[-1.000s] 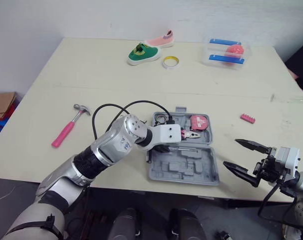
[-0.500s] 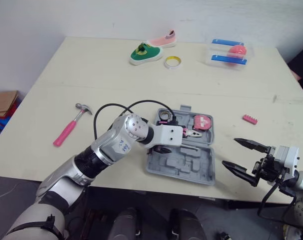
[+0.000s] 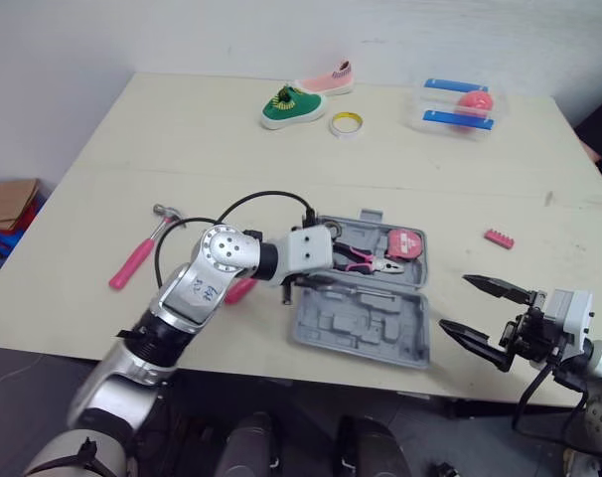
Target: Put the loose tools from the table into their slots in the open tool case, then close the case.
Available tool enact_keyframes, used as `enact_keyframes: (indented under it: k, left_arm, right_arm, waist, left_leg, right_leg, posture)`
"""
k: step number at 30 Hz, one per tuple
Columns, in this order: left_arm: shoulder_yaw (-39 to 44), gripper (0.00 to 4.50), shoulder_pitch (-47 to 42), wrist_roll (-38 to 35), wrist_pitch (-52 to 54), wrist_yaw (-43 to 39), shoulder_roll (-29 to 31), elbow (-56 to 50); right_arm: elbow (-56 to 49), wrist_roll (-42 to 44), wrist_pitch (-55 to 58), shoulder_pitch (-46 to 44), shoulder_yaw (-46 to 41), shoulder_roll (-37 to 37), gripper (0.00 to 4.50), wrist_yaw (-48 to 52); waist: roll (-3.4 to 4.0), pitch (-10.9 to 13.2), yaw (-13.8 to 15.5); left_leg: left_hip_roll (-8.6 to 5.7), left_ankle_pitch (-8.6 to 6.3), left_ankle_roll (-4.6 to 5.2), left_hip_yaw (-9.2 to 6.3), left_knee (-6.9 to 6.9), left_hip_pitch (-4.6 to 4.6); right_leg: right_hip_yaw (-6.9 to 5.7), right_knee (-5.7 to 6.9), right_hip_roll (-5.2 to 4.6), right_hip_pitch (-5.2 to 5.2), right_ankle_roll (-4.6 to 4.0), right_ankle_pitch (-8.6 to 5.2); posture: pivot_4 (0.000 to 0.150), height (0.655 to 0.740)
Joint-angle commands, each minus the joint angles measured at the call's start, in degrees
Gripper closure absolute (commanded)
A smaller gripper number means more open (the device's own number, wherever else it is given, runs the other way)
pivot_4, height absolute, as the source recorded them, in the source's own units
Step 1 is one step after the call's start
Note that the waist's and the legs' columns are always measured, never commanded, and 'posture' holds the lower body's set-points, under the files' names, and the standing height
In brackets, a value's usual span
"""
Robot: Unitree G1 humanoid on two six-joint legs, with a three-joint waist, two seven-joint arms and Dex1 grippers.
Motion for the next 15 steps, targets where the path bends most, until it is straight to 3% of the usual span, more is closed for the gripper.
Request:
enact_keyframes:
  k: [1, 15]
  left_arm:
    - [3.02, 4.44, 1.82, -3.87, -3.95, 0.64, -2.79, 2.02]
    - [-1.18, 4.44, 3.77, 0.44, -6.91, 4.47, -7.95, 10.89]
  right_arm:
    - [-1.55, 0.94, 0.04, -0.03, -0.83, -0.15, 0.00, -0.33]
    - [-2.58, 0.83, 0.74, -0.26, -0.74, -0.15, 0.00, -1.02]
  waist:
    - [0.00, 0.00, -0.24]
    - [0.00, 0.00, -0.42]
  left_leg:
    - [-0.02, -0.03, 0.03, 0.02, 0.03, 0.01]
    - [0.02, -0.05, -0.07, 0.05, 0.03, 0.04]
  right_leg:
    - [0.01, 0.00, -0.01, 0.01, 0.01, 0.01]
    - [0.01, 0.02, 0.07, -0.02, 0.05, 0.03]
  posture:
    - [0.150, 0.7400]
    - [0.150, 0.7400]
